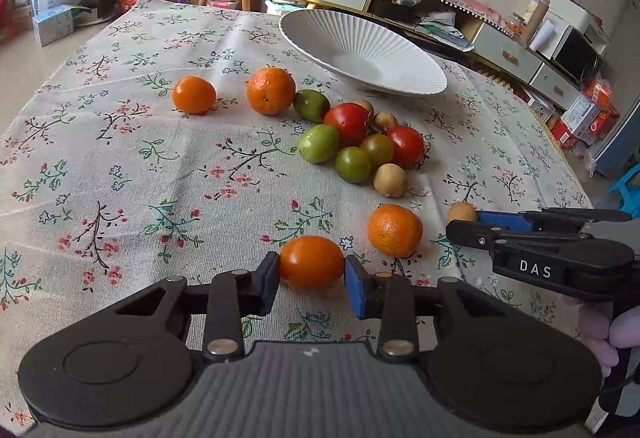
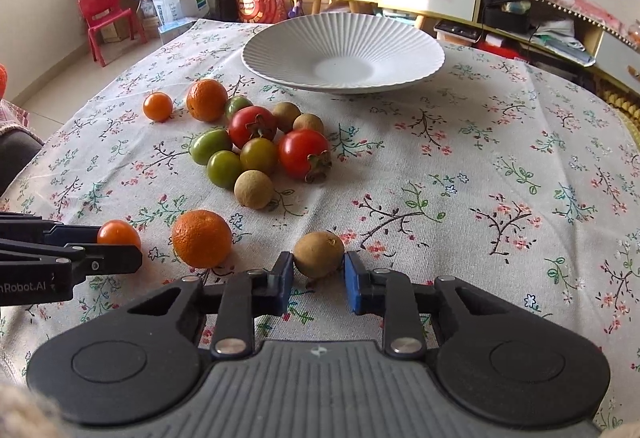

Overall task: Organize fruits
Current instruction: 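Carry the tangerine and kiwi in both tools over the white bowl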

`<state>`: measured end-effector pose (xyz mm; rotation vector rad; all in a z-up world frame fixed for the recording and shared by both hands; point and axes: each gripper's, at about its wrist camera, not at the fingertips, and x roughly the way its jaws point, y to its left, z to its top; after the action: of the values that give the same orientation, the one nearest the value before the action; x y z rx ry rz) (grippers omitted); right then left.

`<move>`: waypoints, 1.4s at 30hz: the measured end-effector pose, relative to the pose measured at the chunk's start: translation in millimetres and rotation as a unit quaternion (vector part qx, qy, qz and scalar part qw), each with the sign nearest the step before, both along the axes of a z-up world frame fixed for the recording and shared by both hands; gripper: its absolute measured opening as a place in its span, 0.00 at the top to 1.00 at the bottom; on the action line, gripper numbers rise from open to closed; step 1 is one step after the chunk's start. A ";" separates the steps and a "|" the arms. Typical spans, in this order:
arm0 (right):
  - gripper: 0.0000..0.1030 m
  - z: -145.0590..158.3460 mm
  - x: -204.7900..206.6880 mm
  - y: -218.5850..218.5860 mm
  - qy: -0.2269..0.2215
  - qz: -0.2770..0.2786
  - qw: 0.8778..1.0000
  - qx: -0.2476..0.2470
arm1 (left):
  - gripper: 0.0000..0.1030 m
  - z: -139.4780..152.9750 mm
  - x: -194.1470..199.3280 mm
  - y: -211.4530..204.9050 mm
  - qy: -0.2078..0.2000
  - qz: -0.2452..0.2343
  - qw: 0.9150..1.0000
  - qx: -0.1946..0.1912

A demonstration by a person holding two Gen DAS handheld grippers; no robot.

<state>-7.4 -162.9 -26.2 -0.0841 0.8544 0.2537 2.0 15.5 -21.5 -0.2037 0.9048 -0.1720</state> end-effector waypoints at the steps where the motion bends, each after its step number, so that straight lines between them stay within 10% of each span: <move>1: 0.76 0.4 0.2 1.0 -0.001 0.000 1.000 -0.002 | 0.76 1.4 0.6 0.5 -0.003 0.000 1.000 0.000; 42: 0.76 29.3 147.5 -19.3 -0.051 0.019 0.995 0.079 | 0.76 30.3 166.7 -28.8 -0.122 -0.082 0.988 -0.043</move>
<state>140.1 -182.3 3.1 0.0347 0.7284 0.3496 168.7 -13.3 8.8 -0.1825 0.6709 -0.3814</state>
